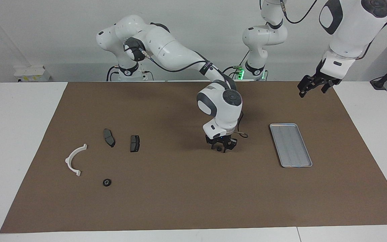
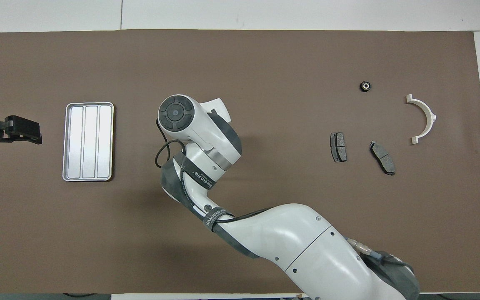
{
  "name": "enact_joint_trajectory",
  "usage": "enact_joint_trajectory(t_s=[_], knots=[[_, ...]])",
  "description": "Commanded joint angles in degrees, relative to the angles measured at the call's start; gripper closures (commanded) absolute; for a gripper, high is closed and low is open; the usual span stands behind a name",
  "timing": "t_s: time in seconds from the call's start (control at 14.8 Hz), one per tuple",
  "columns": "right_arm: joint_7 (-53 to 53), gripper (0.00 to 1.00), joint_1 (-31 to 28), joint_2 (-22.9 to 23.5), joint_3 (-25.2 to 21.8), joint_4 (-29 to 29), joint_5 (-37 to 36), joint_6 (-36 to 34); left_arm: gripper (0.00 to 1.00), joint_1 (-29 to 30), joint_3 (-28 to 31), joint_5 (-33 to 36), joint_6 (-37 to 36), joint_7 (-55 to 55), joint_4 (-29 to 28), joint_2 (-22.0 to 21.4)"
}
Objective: Place bearing gear from tray to pile
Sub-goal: 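Lower the right gripper onto the second bearing at center and grasp it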
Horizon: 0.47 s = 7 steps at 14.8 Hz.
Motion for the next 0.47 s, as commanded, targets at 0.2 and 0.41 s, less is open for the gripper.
enact_joint_trajectory(t_s=[0.2,0.41], knots=[[1.36,0.48,-0.5,0.23,0.81,0.28,0.86,0.77,0.0,0.02,-0.25,-0.6,-0.63,0.44,-0.05,-0.46],[1.36,0.77,-0.5,0.14,0.72,0.02,0.86,1.64,0.0,0.29,-0.24,-0.6,-0.8,0.44,-0.14,-0.73]])
